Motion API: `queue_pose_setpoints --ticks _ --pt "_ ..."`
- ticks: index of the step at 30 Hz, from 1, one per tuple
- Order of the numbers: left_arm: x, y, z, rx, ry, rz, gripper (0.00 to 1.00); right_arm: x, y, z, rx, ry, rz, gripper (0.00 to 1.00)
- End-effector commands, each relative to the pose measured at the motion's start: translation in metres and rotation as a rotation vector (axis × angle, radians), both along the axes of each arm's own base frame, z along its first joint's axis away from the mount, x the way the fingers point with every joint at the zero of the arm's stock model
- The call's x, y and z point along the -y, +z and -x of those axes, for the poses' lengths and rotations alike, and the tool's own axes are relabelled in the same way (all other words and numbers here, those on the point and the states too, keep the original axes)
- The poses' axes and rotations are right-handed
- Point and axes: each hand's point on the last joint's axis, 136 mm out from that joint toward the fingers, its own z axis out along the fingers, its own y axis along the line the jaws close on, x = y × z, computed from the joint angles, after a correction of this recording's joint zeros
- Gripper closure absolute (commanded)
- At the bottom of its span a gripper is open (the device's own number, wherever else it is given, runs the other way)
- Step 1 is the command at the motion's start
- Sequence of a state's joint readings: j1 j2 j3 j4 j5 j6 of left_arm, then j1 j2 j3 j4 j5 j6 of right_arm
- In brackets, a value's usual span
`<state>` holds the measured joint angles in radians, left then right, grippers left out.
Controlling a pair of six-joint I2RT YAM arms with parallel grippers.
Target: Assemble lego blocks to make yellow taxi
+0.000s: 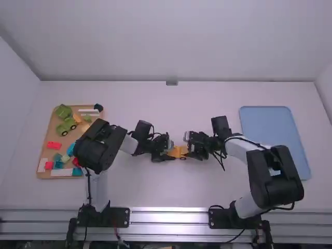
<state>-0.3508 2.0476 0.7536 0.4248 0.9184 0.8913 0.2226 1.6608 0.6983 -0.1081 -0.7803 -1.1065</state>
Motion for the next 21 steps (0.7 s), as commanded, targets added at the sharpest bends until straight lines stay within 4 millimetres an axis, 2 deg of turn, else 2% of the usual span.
queue_pose_setpoints --ticks 1,6,9,11,17,20,21 --pt "-0.015 -0.036 0.013 -0.096 0.066 -0.115 0.57 0.005 -0.017 -0.002 -0.028 -0.018 0.048 0.4" --pt "-0.015 -0.035 0.012 -0.096 0.068 -0.114 0.57 0.003 -0.026 -0.005 -0.058 -0.015 -0.01 0.41" --pt "-0.015 -0.035 0.011 -0.117 0.086 -0.111 0.57 0.005 -0.027 -0.007 -0.059 -0.023 -0.021 0.55" --pt "-0.015 -0.035 0.012 -0.117 0.084 -0.111 0.57 0.004 -0.027 -0.007 -0.058 -0.02 -0.021 0.59" --pt "-0.015 -0.035 0.011 -0.116 0.085 -0.111 0.57 0.003 -0.026 -0.007 -0.055 -0.016 -0.023 0.66" --pt "-0.016 -0.035 0.011 -0.116 0.088 -0.111 0.57 0.0 -0.026 -0.005 -0.051 -0.005 -0.022 0.62" --pt "-0.017 -0.035 0.01 -0.117 0.09 -0.11 0.57 -0.001 -0.026 -0.006 -0.045 -0.002 -0.024 0.5"
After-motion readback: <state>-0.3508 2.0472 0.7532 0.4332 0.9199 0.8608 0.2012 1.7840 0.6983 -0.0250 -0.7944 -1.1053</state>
